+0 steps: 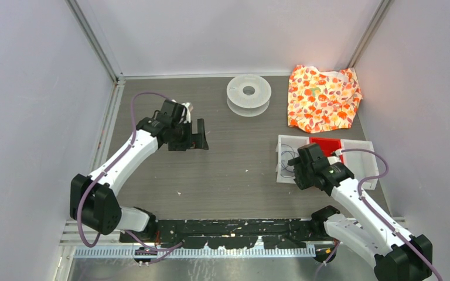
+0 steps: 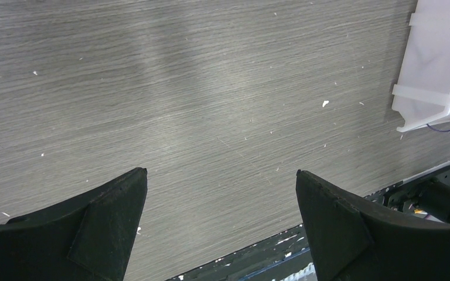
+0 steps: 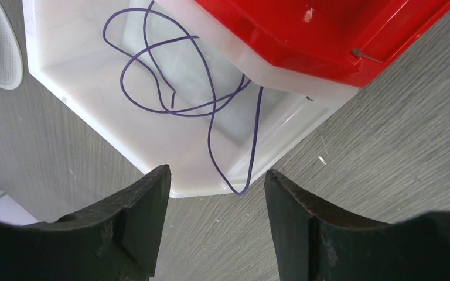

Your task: Wrap the cables

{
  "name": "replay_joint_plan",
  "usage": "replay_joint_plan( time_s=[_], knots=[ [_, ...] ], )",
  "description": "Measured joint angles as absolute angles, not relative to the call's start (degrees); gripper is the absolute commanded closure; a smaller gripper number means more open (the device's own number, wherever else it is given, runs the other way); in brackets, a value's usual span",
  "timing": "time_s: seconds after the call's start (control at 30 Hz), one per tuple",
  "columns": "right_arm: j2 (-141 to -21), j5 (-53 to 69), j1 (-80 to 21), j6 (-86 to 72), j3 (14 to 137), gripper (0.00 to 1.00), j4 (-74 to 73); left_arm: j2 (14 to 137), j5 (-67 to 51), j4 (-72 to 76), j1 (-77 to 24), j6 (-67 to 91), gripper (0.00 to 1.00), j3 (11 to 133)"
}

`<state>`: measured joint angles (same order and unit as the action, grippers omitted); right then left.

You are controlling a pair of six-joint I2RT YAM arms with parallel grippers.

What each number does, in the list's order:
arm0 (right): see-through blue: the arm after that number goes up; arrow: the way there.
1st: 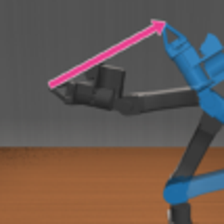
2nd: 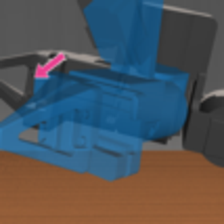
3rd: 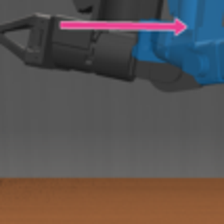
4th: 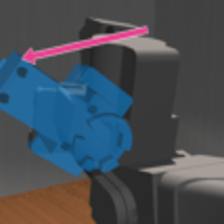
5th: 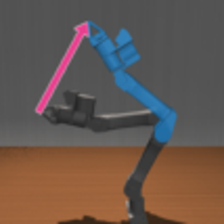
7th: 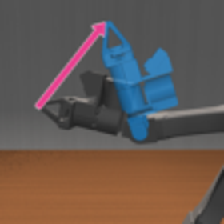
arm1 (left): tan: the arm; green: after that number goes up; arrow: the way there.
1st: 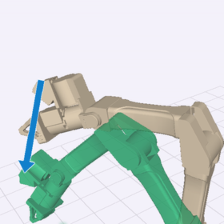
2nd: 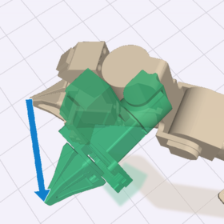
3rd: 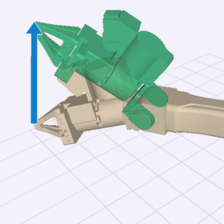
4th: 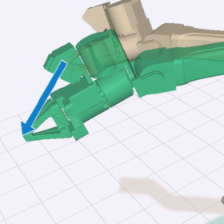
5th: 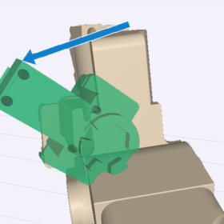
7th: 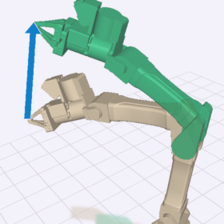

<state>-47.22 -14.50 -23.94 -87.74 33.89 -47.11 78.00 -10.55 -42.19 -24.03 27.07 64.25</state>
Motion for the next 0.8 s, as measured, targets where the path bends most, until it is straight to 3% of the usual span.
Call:
replay_joint_plan(
  time_s=[0.53, 0.63, 0.77, 0.8],
  knots=[
    [-46.7, -17.6, -23.9, -88.2, 31.1, 0.47, -43.8, 78.2, -10.5, -42.2, -24.1, 27.1, 0.00, 64.7],
    [-48.4, -17.8, -23.9, -87.6, 31.0, 0.62, -42.8, 78.2, -10.5, -42.2, -24.2, 27.1, 0.00, 64.7],
    [-50.2, -18.5, -23.9, -85.6, 31.1, 0.97, -41.1, 78.2, -10.5, -42.2, -24.3, 27.1, 0.00, 64.7],
    [-50.5, -18.9, -23.9, -84.7, 31.5, 0.99, -41.2, 78.2, -10.5, -42.2, -24.3, 27.1, 0.00, 64.7]
  ],
)
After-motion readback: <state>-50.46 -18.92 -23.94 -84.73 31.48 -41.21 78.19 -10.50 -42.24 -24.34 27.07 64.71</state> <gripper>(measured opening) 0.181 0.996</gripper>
